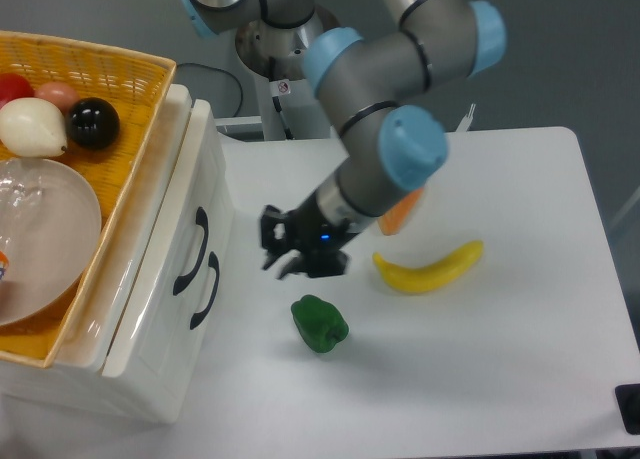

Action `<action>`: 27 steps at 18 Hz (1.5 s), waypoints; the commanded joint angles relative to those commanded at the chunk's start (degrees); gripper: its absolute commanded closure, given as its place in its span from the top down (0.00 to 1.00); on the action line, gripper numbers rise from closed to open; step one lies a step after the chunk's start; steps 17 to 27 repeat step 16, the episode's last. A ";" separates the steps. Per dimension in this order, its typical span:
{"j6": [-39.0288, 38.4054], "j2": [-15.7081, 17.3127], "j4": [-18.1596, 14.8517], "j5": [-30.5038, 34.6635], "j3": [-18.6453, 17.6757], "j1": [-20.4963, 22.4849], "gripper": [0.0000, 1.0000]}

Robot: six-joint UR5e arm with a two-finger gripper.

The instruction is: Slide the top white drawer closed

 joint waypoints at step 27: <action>37.21 3.78 7.92 24.29 -1.58 5.82 1.00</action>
